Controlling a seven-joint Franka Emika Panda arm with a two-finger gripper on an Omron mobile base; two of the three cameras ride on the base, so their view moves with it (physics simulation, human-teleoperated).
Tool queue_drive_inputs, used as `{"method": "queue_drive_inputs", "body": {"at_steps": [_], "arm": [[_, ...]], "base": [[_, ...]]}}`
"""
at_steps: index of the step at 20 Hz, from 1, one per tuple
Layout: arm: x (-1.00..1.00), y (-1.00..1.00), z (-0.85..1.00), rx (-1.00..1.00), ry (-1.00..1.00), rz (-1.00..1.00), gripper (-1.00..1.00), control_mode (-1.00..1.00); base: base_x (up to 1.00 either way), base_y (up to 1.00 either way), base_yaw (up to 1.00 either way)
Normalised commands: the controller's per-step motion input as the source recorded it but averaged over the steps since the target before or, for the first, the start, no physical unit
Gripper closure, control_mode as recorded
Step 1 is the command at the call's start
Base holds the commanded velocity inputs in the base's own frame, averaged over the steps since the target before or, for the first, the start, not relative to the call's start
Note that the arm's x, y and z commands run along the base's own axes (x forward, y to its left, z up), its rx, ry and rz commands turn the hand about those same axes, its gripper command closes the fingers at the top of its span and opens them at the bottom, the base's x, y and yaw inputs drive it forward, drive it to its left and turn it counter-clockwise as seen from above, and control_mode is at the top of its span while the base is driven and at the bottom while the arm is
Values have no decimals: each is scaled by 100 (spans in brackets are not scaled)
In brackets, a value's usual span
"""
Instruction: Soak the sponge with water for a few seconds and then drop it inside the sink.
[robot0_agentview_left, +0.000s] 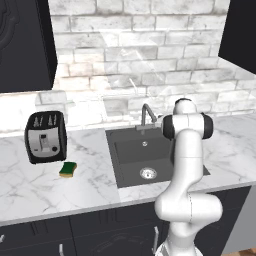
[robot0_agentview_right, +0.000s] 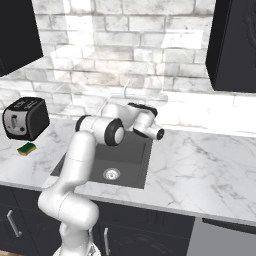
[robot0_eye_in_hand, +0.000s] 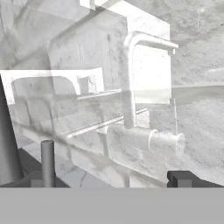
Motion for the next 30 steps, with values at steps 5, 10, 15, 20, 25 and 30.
{"method": "queue_drive_inputs", "body": {"at_steps": [5,10,15,20,25,30], "arm": [[27,14,-15,0,1,0,-100,-100],[20,17,-20,0,1,0,-100,-100],[20,3,-21,0,2,0,-100,-100],[23,0,-27,-2,5,-2,-100,-100],[18,-3,-25,-1,4,-3,-100,-100],[15,-30,-47,-1,7,-19,-100,-100]], "base": [[0,0,0],[0,0,0],[0,0,0],[0,0,0],[0,0,0],[0,0,0]]}}
